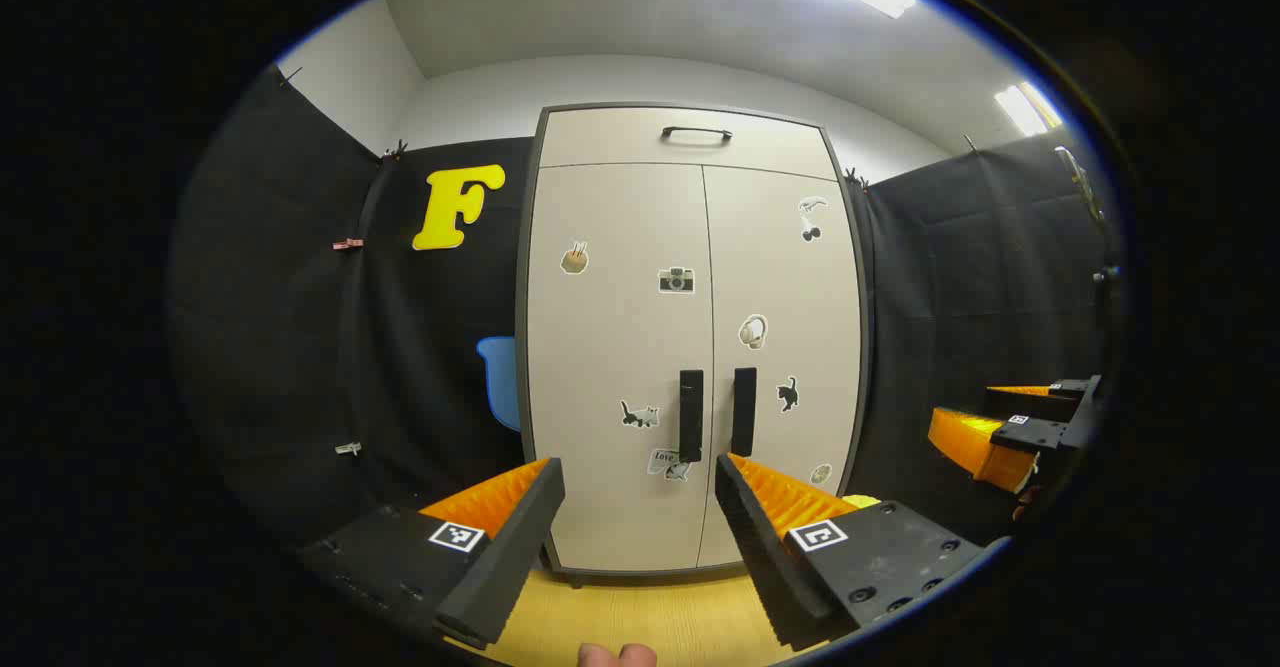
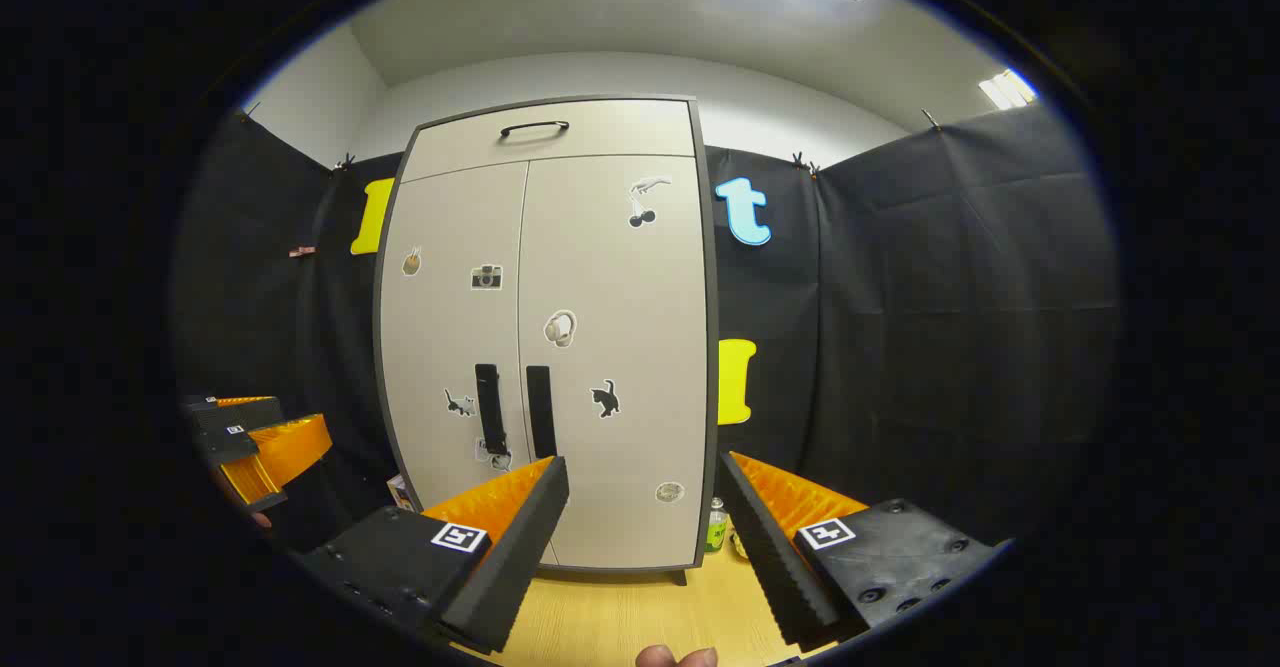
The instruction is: Open the right door of the double-door shoe cabinet with the right hand, and open the left door with the left hand.
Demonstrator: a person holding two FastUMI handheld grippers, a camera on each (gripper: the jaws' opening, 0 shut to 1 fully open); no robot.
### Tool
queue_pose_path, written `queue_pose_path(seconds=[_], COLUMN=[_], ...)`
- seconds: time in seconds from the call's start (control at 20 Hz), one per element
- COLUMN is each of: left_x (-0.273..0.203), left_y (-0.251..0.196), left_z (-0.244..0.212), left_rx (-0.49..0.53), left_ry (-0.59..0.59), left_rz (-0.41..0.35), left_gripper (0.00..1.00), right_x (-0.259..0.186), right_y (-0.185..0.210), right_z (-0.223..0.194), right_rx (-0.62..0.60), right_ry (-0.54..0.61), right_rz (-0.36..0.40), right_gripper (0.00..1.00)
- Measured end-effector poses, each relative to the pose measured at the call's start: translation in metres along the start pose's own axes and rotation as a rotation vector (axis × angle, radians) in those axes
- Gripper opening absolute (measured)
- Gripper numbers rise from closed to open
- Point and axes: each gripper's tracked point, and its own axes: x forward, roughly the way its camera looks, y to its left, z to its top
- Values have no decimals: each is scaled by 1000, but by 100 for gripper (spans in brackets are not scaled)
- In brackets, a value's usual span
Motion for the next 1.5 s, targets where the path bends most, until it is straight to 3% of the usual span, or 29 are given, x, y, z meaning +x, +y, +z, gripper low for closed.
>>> queue_pose_path(seconds=[1.3, 1.5], left_x=[3, 5], left_y=[14, 17], left_z=[-2, -5], left_rx=[17, 27], left_ry=[10, 12], left_rz=[4, 9], left_gripper=[95, 95], right_x=[5, 19], right_y=[5, 25], right_z=[0, 5], right_rx=[7, 24], right_ry=[8, 8], right_rz=[-17, 30], right_gripper=[97, 97])
